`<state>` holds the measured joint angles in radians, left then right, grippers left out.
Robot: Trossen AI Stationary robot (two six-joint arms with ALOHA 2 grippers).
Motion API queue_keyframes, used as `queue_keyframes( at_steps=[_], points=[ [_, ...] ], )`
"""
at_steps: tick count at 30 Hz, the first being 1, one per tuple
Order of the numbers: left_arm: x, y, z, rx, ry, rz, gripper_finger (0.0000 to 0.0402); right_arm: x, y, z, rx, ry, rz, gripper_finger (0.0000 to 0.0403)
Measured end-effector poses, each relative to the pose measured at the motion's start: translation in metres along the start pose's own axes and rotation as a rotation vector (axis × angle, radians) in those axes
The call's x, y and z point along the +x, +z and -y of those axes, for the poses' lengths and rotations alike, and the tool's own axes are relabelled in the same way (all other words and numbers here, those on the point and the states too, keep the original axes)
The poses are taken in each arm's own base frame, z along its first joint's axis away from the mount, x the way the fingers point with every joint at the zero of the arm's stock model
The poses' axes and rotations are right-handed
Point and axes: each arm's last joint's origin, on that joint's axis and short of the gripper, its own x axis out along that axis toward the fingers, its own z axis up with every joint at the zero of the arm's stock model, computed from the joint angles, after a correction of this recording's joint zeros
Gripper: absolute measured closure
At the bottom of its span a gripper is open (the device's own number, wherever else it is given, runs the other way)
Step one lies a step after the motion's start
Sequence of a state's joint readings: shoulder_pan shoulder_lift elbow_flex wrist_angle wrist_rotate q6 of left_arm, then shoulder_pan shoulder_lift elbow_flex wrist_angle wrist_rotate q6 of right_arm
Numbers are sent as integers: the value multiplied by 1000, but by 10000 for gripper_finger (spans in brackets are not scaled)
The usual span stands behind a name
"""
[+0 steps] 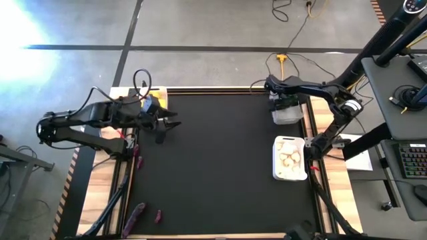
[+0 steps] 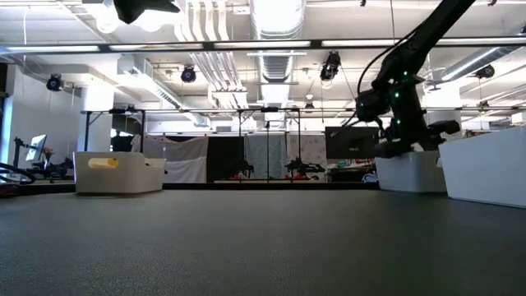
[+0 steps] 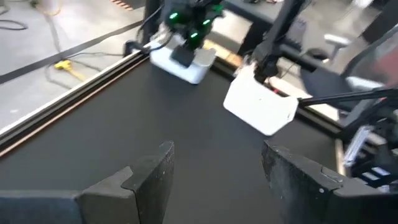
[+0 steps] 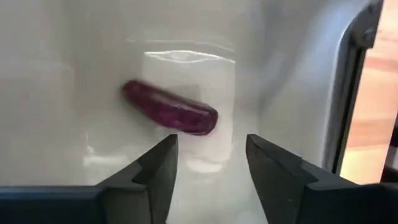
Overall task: Sort produce into baskets
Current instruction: Put the purple eggplant into the gray bin
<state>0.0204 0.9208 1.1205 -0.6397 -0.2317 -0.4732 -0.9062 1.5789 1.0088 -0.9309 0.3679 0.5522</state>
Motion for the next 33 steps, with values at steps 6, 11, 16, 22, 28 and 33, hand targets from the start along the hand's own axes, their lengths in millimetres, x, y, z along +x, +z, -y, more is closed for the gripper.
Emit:
queue_keyframes(
  at_steps=[6,11,16,22,28,33],
  points=[
    [-1,-8,-5,-6,83,-104,178,-28,-3,15,6,60,101,197],
    [12,-37,-17,-47,223,-327,178,-61,-13,29,24,138,218,196],
    [21,-74,-30,-130,381,-646,178,-102,-36,36,-10,330,357,195],
    [40,-119,-41,-265,454,-976,178,-152,-69,33,-111,669,546,195],
    [61,-161,-54,-270,536,-1234,181,-189,-98,24,-203,911,712,195],
    [82,-178,-55,-233,538,-1399,194,-200,-110,12,-270,1000,754,195]
  ],
)
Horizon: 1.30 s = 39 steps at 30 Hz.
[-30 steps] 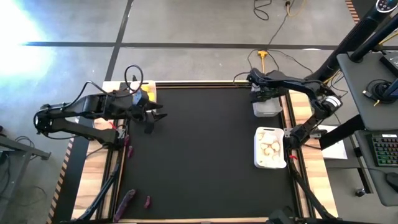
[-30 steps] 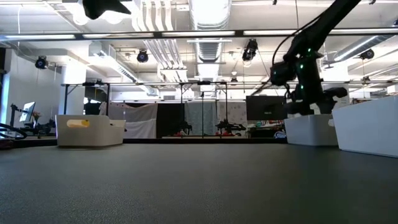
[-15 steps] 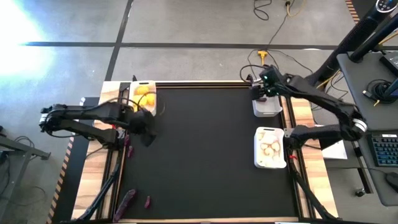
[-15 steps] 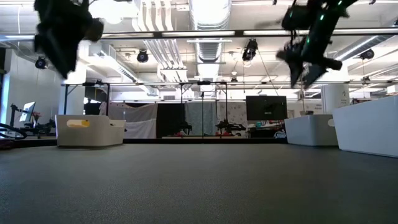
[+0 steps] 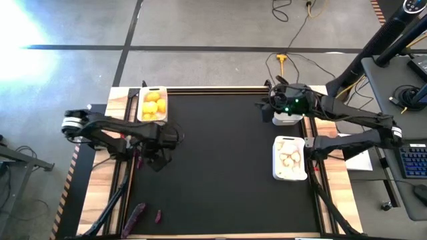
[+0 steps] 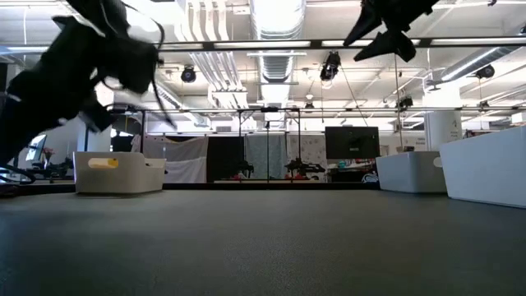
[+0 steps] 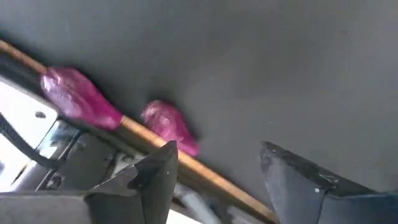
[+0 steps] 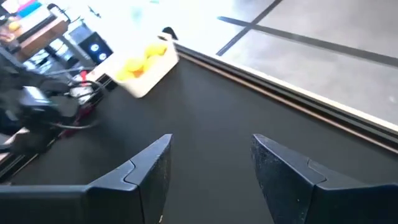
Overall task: Sort produce into baskets
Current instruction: Put the purple eggplant into the gray bin
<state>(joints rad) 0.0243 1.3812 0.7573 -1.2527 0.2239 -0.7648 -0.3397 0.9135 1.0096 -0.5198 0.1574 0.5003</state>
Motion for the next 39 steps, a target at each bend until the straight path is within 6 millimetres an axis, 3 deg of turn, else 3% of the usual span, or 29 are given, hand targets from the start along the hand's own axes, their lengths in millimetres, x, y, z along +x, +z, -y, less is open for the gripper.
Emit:
queue_keyframes(
  at_steps=[8,12,19,30,39],
  points=[
    [36,26,11,118,93,-307,202,16,-11,-22,-51,64,-43,195],
    [45,35,12,171,285,-432,202,21,-15,-32,-73,80,-41,195],
    [55,49,21,251,280,-447,202,21,-22,-41,-90,103,-59,195],
    [84,47,10,266,313,-561,202,21,-27,-46,-105,112,-79,195],
    [78,51,16,305,229,-431,213,21,-29,-45,-94,105,-94,195]
  ],
)
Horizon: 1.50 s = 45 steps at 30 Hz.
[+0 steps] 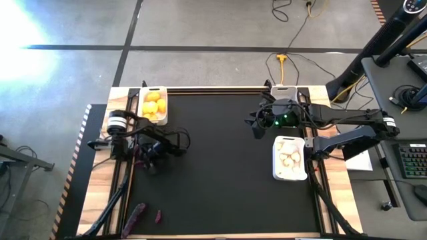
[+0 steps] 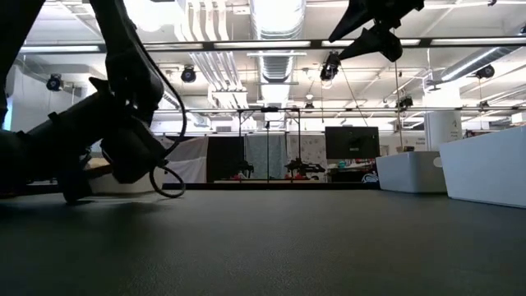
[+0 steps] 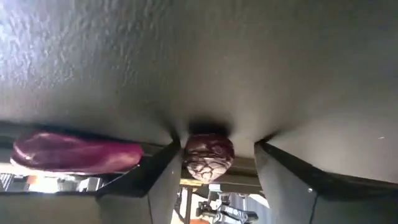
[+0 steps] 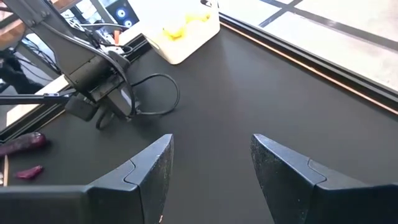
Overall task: Sort produce into baskets
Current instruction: Put the purple eggplant into the gray bin
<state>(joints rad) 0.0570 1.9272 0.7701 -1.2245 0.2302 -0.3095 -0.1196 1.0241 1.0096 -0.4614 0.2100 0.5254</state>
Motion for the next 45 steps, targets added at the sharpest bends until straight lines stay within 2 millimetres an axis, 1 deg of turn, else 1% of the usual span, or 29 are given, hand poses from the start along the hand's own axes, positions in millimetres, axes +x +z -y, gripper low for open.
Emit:
queue_keyframes(
  at_steps=[4,8,11,13,15,17,19,21,24,25,27,29,31,34,36,40,43,45],
  points=[
    [-1,1,1,11,-23,28,246,0,0,0,10,0,-1,195],
    [-6,1,3,27,-29,47,291,0,0,0,17,7,-3,195],
    [-19,2,6,40,-36,105,326,-1,-1,-1,27,13,-6,195],
    [-34,3,9,58,-51,170,346,-2,-2,-4,23,23,-9,195],
    [-55,5,15,94,-77,261,357,-6,-4,-7,14,39,-14,195],
    [-84,7,23,144,-103,375,360,-10,-7,-12,0,65,-22,195],
    [-118,10,31,191,-126,533,359,-14,-13,-17,-7,83,-49,195],
    [-157,12,42,241,-176,727,357,-18,-20,-23,-13,100,-91,195],
    [-210,17,56,275,-236,1013,357,-23,-36,-32,-21,109,-185,195],
    [-225,20,59,274,-239,1092,358,-25,-43,-35,-23,104,-224,195],
    [-250,26,65,272,-230,1214,358,-27,-56,-41,-21,86,-305,195],
    [-267,36,69,290,-203,1277,358,-28,-68,-47,-3,68,-372,195],
    [-277,50,72,331,-163,1295,358,-30,-79,-55,12,66,-413,195],
    [-284,74,76,374,-124,1300,358,-27,-92,-66,36,63,-459,195],
    [-284,91,76,372,-124,1281,358,-26,-100,-72,54,52,-486,195],
    [-275,124,76,352,-118,1187,358,-21,-114,-81,88,22,-526,195],
    [-276,133,78,352,-115,1156,354,-17,-120,-87,87,6,-545,195],
    [-277,139,81,365,-123,1153,346,-15,-120,-91,81,6,-547,195]
  ],
)
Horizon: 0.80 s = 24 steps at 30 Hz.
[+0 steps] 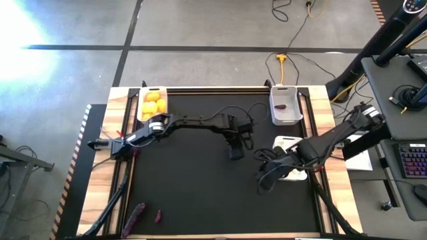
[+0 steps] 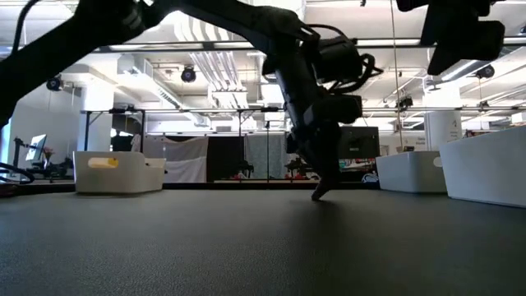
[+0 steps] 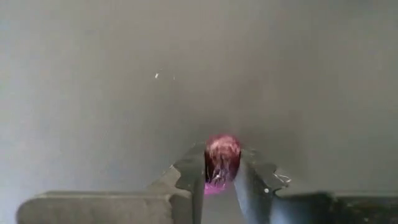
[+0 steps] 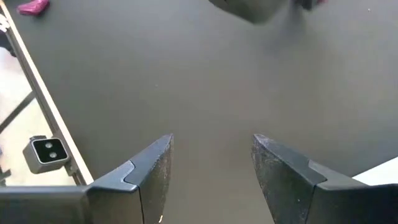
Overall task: Sort produce into baskets
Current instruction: Put the purple eggplant into the gray bin
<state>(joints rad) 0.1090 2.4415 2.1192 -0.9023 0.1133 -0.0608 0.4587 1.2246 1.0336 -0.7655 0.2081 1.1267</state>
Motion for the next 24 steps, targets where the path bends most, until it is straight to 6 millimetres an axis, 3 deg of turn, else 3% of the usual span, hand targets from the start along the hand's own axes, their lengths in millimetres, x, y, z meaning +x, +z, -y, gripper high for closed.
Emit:
queue_keyframes(
  at_steps=[6,12,17,24],
  points=[
    [6,0,0,-22,-8,-23,292,3,5,-8,-90,-10,-2,195],
    [-21,-3,3,-27,-7,-32,219,-1,15,-8,-200,-6,21,195],
    [-67,-2,13,-19,-14,16,184,1,29,0,-243,-37,38,195],
    [-142,-14,34,17,19,113,183,12,41,7,-353,-77,41,195]
  ],
)
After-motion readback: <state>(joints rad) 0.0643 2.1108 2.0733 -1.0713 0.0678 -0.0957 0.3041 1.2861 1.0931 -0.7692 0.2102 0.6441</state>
